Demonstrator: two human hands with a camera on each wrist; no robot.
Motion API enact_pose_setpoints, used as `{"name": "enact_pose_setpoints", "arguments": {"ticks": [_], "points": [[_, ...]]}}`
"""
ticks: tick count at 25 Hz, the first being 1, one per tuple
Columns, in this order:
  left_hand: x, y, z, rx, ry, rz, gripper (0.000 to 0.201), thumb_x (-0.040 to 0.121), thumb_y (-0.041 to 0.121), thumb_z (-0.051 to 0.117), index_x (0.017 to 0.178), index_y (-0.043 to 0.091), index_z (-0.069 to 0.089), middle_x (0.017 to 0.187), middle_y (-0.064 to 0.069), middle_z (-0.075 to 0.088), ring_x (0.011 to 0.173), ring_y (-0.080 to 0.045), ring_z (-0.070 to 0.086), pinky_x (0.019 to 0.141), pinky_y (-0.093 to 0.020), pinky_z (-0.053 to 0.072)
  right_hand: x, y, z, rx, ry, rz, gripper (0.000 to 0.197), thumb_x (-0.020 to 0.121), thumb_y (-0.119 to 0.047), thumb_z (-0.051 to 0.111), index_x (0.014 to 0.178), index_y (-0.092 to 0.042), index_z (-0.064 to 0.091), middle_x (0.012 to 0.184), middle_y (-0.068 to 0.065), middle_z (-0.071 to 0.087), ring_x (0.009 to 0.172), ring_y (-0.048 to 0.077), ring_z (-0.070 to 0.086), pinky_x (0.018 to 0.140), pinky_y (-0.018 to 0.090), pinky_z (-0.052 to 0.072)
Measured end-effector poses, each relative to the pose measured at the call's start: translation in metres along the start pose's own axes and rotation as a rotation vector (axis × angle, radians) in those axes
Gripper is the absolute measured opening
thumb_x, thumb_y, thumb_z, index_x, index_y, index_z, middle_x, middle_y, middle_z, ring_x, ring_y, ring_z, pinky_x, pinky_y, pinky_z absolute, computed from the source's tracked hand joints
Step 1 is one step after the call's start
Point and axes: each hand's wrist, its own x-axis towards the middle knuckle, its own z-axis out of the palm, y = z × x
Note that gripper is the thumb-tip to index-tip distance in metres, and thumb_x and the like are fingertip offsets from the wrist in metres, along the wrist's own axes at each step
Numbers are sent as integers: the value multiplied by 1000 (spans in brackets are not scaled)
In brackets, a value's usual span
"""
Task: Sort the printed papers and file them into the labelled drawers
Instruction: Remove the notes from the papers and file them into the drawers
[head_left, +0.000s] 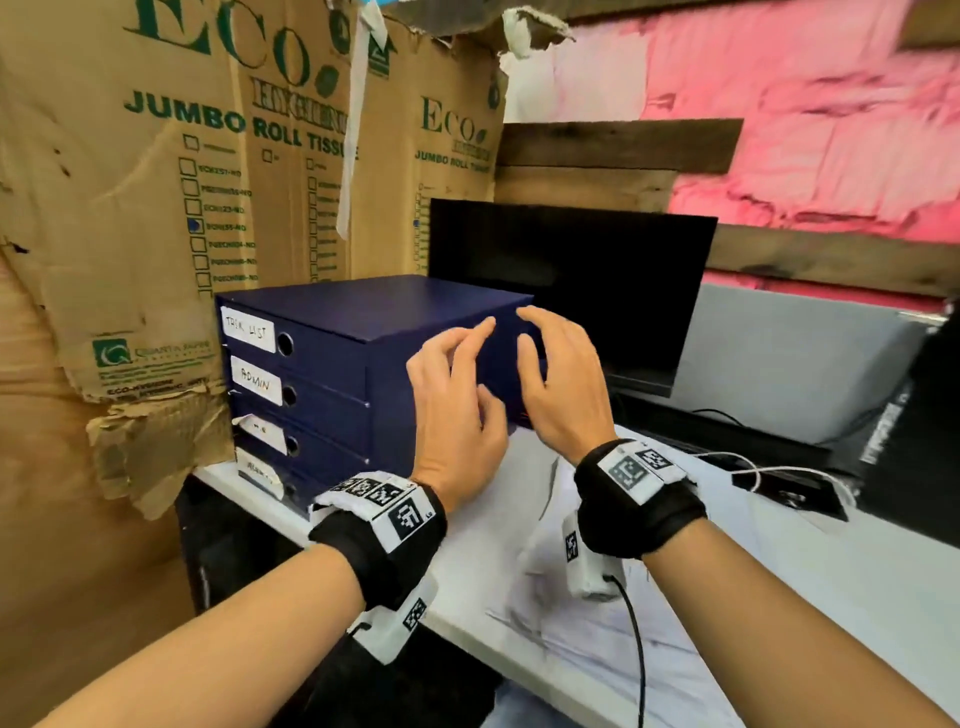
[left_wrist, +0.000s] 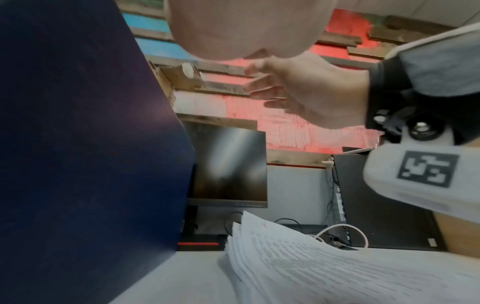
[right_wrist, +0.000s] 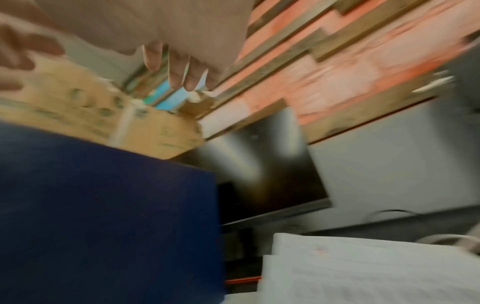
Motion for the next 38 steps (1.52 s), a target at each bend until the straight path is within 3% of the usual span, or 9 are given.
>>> {"name": "enact_pose_setpoints", "arguments": {"ticks": [6, 12, 14, 17, 21, 26, 32, 35, 38], "points": [[-5, -25, 109, 44, -393, 10, 35, 82, -1, 49, 97, 23, 71, 97, 9, 54, 100, -16, 39, 90, -29, 37, -26, 108, -66, -255, 100, 222, 28, 95, -12, 48, 122, -13, 57, 120, 1, 60, 117, 16, 47, 101, 31, 39], [-21, -58, 172, 217, -591, -67, 29, 86, 5, 52, 100, 22, 71, 104, 6, 58, 105, -23, 44, 90, -29, 36, -47, 166, -48, -444, 62, 303, 29, 85, -4, 56, 113, -10, 61, 110, 3, 64, 108, 22, 55, 98, 32, 41], [-27, -62, 186, 234, -643, -93, 31, 90, 11, 48, 110, 24, 67, 113, 7, 56, 110, -20, 41, 94, -27, 32, -57, 178, -33, -475, -59, 324, 32, 83, -5, 58, 115, -11, 61, 113, 3, 63, 111, 23, 56, 101, 33, 41], [-39, -65, 201, 263, -770, -157, 36, 96, 27, 42, 131, 24, 53, 127, 6, 50, 120, -18, 36, 102, -28, 28, -70, 184, -19, -501, -455, 474, 35, 92, -16, 51, 127, -14, 53, 126, 3, 56, 122, 23, 47, 106, 29, 34], [-48, -74, 209, 239, -885, -212, 43, 97, 39, 44, 137, 22, 46, 131, 4, 46, 121, -17, 33, 106, -29, 29, -78, 184, -8, -516, -833, 604, 27, 94, -18, 45, 116, -10, 59, 122, 9, 57, 112, 27, 54, 92, 35, 46], [-46, -75, 206, 199, -849, -147, 23, 94, 36, 53, 114, 26, 60, 113, 9, 52, 111, -14, 37, 99, -26, 33, -77, 182, -8, -510, -833, 687, 21, 92, -14, 47, 106, -10, 61, 113, 7, 61, 103, 27, 59, 82, 34, 48], [-44, -73, 201, 113, -927, -89, 12, 90, 22, 61, 83, 30, 58, 90, 12, 54, 95, -13, 42, 77, -21, 33, -73, 185, -11, -475, -491, 779, 46, 86, -10, 63, 124, -17, 38, 121, 10, 50, 108, 31, 52, 82, 40, 49], [-44, -75, 202, 71, -947, -120, 14, 88, 24, 65, 78, 31, 59, 87, 13, 58, 95, -12, 46, 78, -22, 38, -74, 188, -12, -497, -545, 717, 37, 86, -7, 63, 118, -21, 54, 126, 6, 46, 114, 26, 47, 87, 35, 47], [-45, -73, 203, 29, -946, -191, 33, 93, 49, 51, 71, 27, 60, 74, 8, 59, 87, -9, 46, 76, -28, 42, -74, 191, -10, -524, -543, 661, 20, 89, -11, 62, 104, -22, 68, 115, 4, 58, 110, 23, 51, 86, 30, 47]]}}
